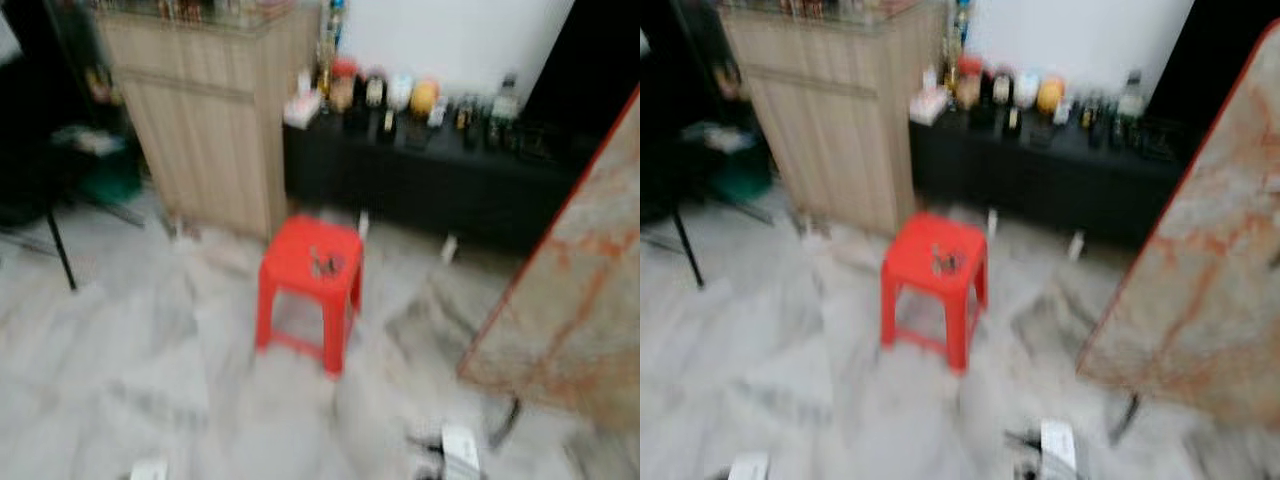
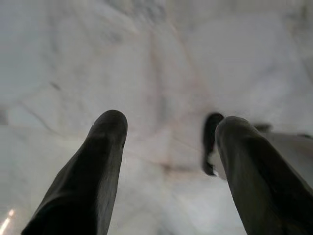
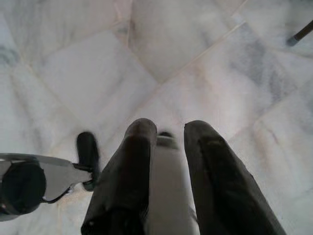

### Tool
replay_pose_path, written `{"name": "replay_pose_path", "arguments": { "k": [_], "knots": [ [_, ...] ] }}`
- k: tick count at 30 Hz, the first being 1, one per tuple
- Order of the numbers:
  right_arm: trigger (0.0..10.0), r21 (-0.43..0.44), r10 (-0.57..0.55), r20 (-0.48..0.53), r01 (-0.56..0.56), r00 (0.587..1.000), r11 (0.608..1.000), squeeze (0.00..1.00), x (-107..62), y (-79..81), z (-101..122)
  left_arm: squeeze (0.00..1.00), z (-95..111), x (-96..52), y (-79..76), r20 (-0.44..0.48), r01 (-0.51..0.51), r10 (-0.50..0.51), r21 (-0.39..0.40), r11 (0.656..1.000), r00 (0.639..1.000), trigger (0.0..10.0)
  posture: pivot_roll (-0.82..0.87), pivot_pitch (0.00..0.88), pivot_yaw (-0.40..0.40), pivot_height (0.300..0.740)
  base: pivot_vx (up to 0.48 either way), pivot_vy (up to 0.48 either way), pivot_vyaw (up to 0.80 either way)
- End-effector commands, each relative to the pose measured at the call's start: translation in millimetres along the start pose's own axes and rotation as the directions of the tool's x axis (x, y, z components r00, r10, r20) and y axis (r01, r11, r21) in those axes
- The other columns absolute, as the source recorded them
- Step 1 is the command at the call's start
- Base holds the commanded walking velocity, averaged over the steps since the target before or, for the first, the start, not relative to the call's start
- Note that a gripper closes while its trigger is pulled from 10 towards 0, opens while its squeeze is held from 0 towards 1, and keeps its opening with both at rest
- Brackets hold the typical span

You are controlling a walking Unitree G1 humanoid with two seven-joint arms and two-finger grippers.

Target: Hang keys on a hook

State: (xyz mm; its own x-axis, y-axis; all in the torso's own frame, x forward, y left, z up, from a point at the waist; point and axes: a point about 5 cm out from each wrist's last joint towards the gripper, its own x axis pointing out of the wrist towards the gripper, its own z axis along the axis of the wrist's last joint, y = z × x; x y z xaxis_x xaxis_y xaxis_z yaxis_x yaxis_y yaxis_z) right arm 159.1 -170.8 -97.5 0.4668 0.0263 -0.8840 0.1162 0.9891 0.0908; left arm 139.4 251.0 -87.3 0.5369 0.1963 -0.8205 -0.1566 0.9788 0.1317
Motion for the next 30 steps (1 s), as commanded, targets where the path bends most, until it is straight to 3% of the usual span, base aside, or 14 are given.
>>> {"name": "replay_pose_path", "arguments": {
  "k": [1, 17, 22, 30],
  "knots": [
    [10.0, 0.005, -0.028, -0.003, 0.028, 1.000, 1.000, 0.00, -1.5, -10.4, -2, 0.00, -3, -0.1, -5.8, -0.011, 0.016, -0.016, 0.005, 1.000, 1.000, 10.0, 0.00, 0.000, -0.013, 0.740, 0.000, 0.480, 0.00],
    [10.0, 0.014, -0.033, 0.002, 0.033, 0.999, 0.999, 0.00, -1.1, -7.1, -3, 0.00, -1, 0.0, -1.9, -0.011, 0.019, -0.018, 0.052, 0.998, 1.000, 10.0, -0.03, 0.000, 0.011, 0.740, 0.000, 0.460, 0.00],
    [10.0, 0.019, -0.026, 0.007, 0.026, 1.000, 0.999, 0.00, -0.6, -4.4, -1, 0.00, 2, 0.7, 0.4, -0.016, 0.018, -0.017, 0.098, 0.995, 1.000, 10.0, -0.03, 0.000, 0.018, 0.740, 0.000, 0.000, 0.00],
    [10.0, 0.017, -0.018, 0.015, 0.018, 1.000, 1.000, 0.00, 0.4, 0.3, 3, 0.00, 9, 1.7, 2.7, 0.011, 0.020, -0.021, 0.079, 0.997, 1.000, 10.0, -0.02, 0.000, 0.023, 0.740, 0.000, 0.000, 0.00]
  ]
}}
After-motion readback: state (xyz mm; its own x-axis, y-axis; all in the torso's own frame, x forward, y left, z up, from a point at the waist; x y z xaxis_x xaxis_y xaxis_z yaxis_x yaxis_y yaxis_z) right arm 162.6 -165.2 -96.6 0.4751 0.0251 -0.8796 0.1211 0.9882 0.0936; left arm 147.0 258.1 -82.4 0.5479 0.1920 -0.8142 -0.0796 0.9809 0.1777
